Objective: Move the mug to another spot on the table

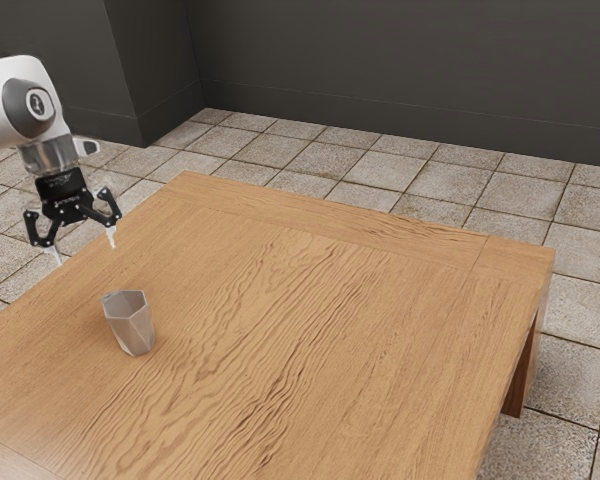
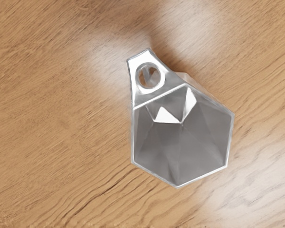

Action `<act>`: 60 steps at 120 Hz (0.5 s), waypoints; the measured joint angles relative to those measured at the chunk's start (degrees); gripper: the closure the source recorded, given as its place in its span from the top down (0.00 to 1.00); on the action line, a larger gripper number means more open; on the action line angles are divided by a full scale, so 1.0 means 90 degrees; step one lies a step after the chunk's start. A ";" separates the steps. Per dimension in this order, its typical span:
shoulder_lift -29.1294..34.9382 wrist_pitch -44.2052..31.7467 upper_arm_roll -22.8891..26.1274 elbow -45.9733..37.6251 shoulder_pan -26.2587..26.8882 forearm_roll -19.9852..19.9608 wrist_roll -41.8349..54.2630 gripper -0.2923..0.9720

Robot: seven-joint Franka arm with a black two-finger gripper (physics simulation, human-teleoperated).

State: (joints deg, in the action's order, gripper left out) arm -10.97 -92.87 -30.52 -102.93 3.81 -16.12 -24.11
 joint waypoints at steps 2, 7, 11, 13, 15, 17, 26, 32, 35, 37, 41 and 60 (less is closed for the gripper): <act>-0.0006 -0.0094 -0.0002 -0.0103 0.0000 -0.0092 -0.0035 0.77; -0.0026 -0.0317 -0.0008 -0.0307 0.0005 -0.0345 -0.0123 0.77; -0.0035 -0.0484 -0.0010 -0.0428 0.0008 -0.0532 -0.0198 0.77; -0.0038 -0.0558 -0.0012 -0.0468 0.0007 -0.0608 -0.0235 0.77; -0.0039 -0.0627 -0.0013 -0.0500 0.0007 -0.0675 -0.0270 0.77; -0.0041 -0.0690 -0.0014 -0.0523 0.0007 -0.0733 -0.0303 0.77; -0.0048 -0.0946 -0.0040 -0.0603 0.0006 -0.0902 -0.0442 0.77; -0.0052 -0.1139 -0.0051 -0.0720 0.0002 -0.0967 -0.0521 0.77; -0.0056 -0.1230 -0.0068 -0.0784 0.0006 -0.0989 -0.0558 0.77; -0.0058 -0.1288 -0.0086 -0.0833 0.0006 -0.1002 -0.0582 0.77; -0.0059 -0.1401 -0.0117 -0.0923 0.0002 -0.1021 -0.0628 0.77; -0.0008 -0.1883 -0.0225 -0.1330 -0.0001 -0.1009 -0.0818 0.77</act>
State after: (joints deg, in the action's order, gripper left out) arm -11.04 -109.82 -32.54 -114.90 3.80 -25.20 -31.47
